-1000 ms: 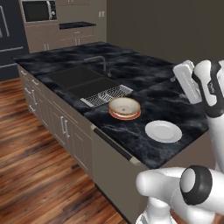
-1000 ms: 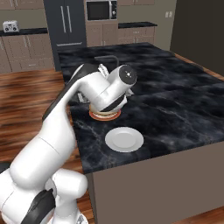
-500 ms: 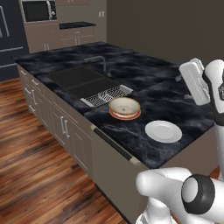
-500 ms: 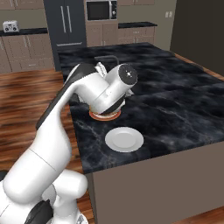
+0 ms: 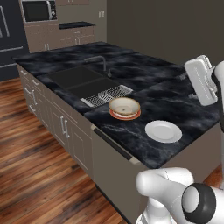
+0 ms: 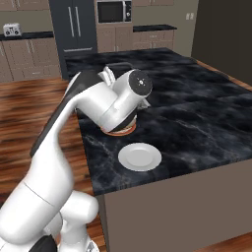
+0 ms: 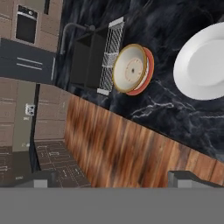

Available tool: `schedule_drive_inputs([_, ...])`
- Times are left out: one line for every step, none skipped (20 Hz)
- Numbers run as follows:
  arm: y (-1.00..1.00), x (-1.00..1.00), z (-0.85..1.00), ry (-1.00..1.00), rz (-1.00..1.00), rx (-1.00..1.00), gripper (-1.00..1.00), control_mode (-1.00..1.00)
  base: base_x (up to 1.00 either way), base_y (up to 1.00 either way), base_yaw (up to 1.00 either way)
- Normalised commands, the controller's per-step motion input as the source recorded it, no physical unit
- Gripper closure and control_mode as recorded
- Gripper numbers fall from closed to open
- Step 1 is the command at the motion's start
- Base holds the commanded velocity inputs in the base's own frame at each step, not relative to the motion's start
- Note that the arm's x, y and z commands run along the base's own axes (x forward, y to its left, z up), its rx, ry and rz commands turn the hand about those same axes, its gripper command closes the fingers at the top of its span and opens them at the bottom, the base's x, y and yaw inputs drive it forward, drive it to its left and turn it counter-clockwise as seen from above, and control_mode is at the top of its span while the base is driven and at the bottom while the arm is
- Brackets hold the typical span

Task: Move the bowls from the cabinet to the plates on the dining table.

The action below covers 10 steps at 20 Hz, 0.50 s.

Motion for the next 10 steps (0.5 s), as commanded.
schedule_drive_inputs([0.05,-0.32,0.2,0.0,0.0,0.01,-1.0,-1.0,0.0,0.0,0.0])
schedule_drive_inputs([0.06,-0.33,0.19,0.0,0.0,0.0,-1.0,-1.0,0.0,0.0,0.0])
schedule_drive_inputs([0.06,-0.34,0.18,-0.02,0.0,0.0,-1.0,-1.0,0.0,0.0,0.0])
schedule_drive_inputs([0.04,-0.35,0.16,-0.02,-0.01,0.0,-1.0,-1.0,0.0,0.0,0.0])
schedule_drive_inputs([0.02,-0.36,0.15,-0.02,-0.01,0.0,-1.0,-1.0,0.0,0.0,0.0])
schedule_drive_inputs([0.04,-0.39,0.12,-0.03,-0.01,0.0,-1.0,-1.0,0.0,0.0,0.0])
schedule_drive_inputs([0.07,-0.39,0.08,-0.04,-0.01,0.0,-1.0,-1.0,0.0,0.0,0.0])
schedule_drive_inputs([0.13,-0.4,0.01,-0.05,-0.01,0.0,-1.0,-1.0,0.0,0.0,0.0])
schedule_drive_inputs([0.12,-0.47,0.0,-0.06,-0.02,0.0,-1.0,-1.0,0.0,0.0,0.0])
schedule_drive_inputs([0.1,-0.49,0.0,-0.08,-0.02,0.0,-1.0,-1.0,0.0,0.0,0.0])
